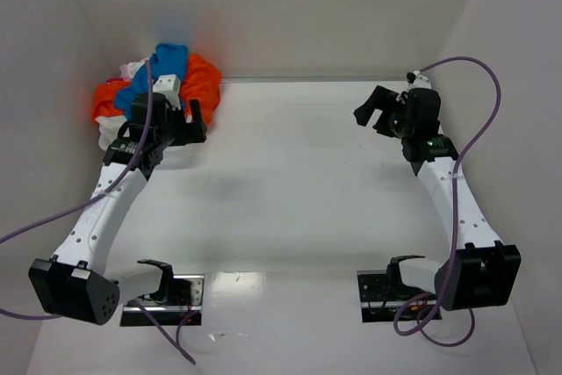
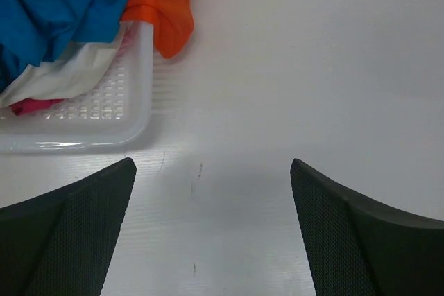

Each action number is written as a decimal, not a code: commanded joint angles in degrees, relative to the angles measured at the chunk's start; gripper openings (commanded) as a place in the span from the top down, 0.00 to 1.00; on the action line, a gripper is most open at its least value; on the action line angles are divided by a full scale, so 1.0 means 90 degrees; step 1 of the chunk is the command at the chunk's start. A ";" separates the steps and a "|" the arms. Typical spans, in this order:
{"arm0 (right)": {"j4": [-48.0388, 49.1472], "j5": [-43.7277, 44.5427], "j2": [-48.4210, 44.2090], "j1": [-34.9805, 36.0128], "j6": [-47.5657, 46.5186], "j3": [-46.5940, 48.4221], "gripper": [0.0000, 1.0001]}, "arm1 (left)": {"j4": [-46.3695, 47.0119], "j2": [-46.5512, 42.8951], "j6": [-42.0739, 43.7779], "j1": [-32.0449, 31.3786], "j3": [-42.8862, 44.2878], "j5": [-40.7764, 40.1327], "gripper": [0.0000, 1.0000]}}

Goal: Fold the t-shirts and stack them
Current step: Grab crumpled tshirt from bin with the left arm

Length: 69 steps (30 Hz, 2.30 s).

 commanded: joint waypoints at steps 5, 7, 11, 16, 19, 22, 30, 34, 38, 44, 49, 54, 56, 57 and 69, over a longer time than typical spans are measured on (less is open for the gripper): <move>0.0353 -0.0228 0.0042 0.0030 0.0044 0.0286 0.00 | 0.0714 -0.0235 0.0118 -0.0007 -0.0106 -0.0191 0.00; 0.0353 -0.0345 0.0042 0.0030 0.0102 0.0451 0.00 | 0.0658 -0.0099 0.0118 -0.0007 0.0068 -0.0532 0.00; 0.0294 -0.0521 0.0168 0.0030 0.0103 0.0765 0.00 | 0.0394 0.0350 0.0118 -0.0007 0.0586 -0.1986 0.00; 0.0225 -0.0599 0.0237 0.0030 0.0103 0.0990 0.00 | 0.0462 0.1141 0.0090 0.0422 0.1367 -0.2800 0.00; 0.0382 -0.0677 0.0179 0.0030 0.0220 0.0853 0.00 | 0.0812 0.1463 0.0030 0.1017 0.1427 -0.2128 0.00; 0.0382 -0.0823 0.0305 0.0089 0.0278 0.0853 0.00 | 0.1057 0.1834 -0.0038 0.1399 0.1583 -0.2126 0.00; 0.0382 -0.0560 0.0227 0.0089 0.0142 0.0619 0.00 | 0.1584 0.3278 -0.0213 0.1594 0.2062 -0.2049 0.00; 0.0323 -0.0492 0.0140 0.0089 0.0073 0.0463 0.00 | 0.1653 0.3846 -0.0360 0.1663 0.2315 -0.1754 0.00; 0.0382 -0.0433 0.0022 0.0089 0.0073 0.0326 0.00 | 0.1789 0.4276 -0.0438 0.1790 0.2472 -0.1930 0.00; 0.0441 -0.0433 -0.0105 0.0089 0.0073 0.0326 0.00 | 0.2228 0.4658 -0.0575 0.1790 0.2531 -0.2360 0.07; 0.0499 -0.0433 -0.0163 0.0089 0.0015 0.0199 0.00 | 0.2366 0.5038 -0.0770 0.1985 0.2540 -0.2262 0.15; 0.0558 -0.0375 -0.0222 0.0089 0.0015 0.0072 0.00 | 0.2288 0.5156 -0.0927 0.2171 0.2638 -0.2038 0.37; 0.0558 -0.0375 -0.0222 0.0089 0.0015 0.0072 0.00 | 0.2346 0.5156 -0.0869 0.2171 0.2560 -0.1969 0.44; 0.0558 -0.0375 -0.0222 0.0089 0.0015 0.0072 0.00 | 0.2347 0.5156 -0.0868 0.2229 0.2560 -0.1969 0.53; 0.0333 -0.0608 -0.0476 0.0089 0.0152 0.0540 0.00 | 0.1996 0.3126 -0.0898 0.2347 0.2238 -0.0799 1.00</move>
